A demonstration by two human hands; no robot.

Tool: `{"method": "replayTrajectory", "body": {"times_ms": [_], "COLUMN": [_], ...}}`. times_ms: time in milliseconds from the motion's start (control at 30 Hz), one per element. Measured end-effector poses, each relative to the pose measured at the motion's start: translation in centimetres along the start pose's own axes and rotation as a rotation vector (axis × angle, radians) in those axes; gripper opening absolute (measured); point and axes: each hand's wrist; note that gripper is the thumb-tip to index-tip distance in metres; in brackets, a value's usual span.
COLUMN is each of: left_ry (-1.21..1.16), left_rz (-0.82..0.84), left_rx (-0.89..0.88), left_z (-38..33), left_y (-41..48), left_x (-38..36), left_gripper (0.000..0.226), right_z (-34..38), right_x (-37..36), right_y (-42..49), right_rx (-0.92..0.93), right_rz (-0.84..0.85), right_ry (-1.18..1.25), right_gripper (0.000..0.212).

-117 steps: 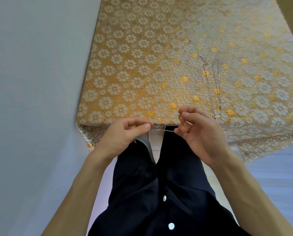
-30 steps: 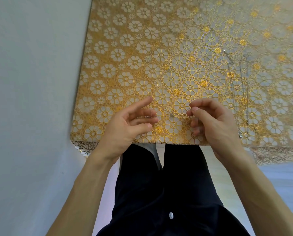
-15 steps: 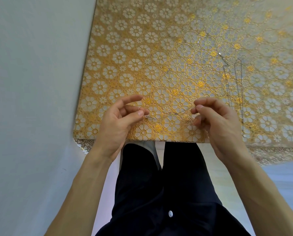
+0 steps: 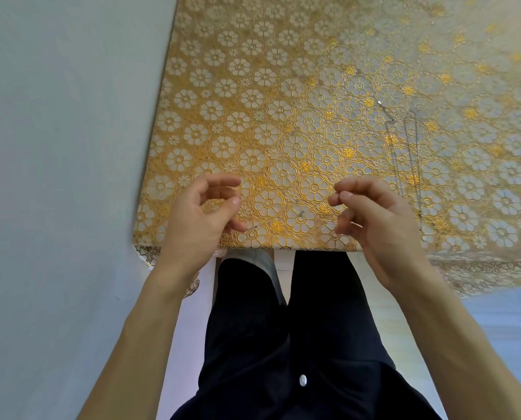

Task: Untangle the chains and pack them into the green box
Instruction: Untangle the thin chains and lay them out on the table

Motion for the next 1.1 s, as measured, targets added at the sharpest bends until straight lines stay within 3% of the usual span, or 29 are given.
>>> {"method": "replayTrajectory", "body": {"times_ms": [233,533,767,1100], "left_ry": [0.442,0.843,0.812,0.776], "left_rz": [0.044,0.034,-0.004,-0.009], "left_rx": [-0.07,-0.352,-0.415,-0.463], "left_z": [0.3,1.6,3.7,5.0], "left_y": [2.2,2.0,0.1,-0.4], "left_x": [-1.9,-3.3,-2.5,-1.0], "left_gripper": [0.019,0.029,0.025,0.009], "right_z": [-1.4,-1.8,-2.9,-4.5], "right_x": [0.2,1.1,1.1,0.6], "right_y": [1.1,1.7,0.8,0.3], "right_rx": [0.09,0.217,0.447,0.49], "right_rz": [0.008,-0.05,-0.052,0.052], "right_ry": [-0.532,-0.834,-1.012,-1.012], "right_gripper": [0.016,0.015,0.015,0.01]}}
Point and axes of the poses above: each hand's wrist, its own y-axis towards the middle knuckle, its own x-axis out of the back of the hand, z = x × y, and after that the axes turned 3 degrees about z, right-handed
